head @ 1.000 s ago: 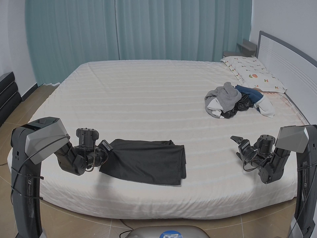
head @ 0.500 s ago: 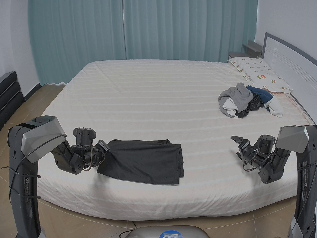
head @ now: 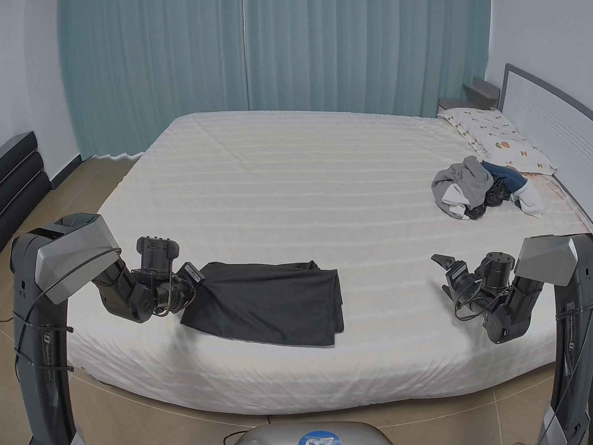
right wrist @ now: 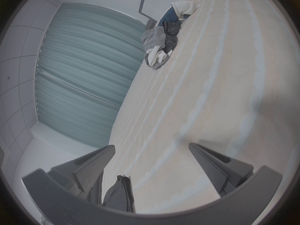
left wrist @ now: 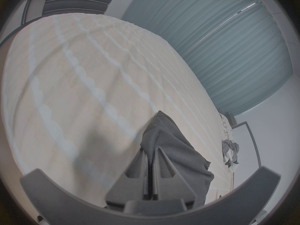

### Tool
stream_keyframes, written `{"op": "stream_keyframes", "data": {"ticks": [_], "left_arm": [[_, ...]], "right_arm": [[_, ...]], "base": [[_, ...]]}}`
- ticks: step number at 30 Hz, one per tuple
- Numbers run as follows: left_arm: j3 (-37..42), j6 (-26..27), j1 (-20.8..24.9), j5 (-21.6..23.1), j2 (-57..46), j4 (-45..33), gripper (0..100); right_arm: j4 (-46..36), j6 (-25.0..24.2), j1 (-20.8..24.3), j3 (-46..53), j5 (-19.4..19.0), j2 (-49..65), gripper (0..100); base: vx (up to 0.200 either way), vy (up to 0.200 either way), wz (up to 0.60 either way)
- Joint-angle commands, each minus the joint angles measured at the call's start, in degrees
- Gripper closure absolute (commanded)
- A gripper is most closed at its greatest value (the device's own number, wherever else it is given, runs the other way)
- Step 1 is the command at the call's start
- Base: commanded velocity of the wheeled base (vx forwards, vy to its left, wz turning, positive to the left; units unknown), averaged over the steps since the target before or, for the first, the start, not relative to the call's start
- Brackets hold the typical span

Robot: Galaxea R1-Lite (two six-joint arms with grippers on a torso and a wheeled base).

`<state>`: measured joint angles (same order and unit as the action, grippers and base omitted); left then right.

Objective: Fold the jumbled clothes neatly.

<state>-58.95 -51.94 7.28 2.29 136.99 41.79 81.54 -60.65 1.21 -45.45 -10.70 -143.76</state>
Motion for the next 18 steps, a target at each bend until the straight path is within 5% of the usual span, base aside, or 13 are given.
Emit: {"op": "stream_keyframes", "data": {"ticks": [1,8,17,18], "left_arm": [[0.1,0.0,0.0,0.0,-0.1,-0.1,100],[0.1,0.1,0.2,0.0,0.3,-0.7,100],[0.3,-0.1,0.5,0.1,0.0,-1.1,100],[0.4,-0.1,0.6,0.0,-0.1,-1.5,0]], "right_arm": [[0.0,0.0,0.0,0.0,0.0,0.0,0],[0.1,0.0,0.3,0.0,0.1,0.0,0],[0.1,0.0,0.3,0.0,0.1,0.0,0],[0.0,0.0,0.3,0.0,0.1,0.0,0]], "base": [[0.0,0.2,0.0],[0.0,0.2,0.0],[0.0,0.0,0.0],[0.0,0.0,0.0]]}}
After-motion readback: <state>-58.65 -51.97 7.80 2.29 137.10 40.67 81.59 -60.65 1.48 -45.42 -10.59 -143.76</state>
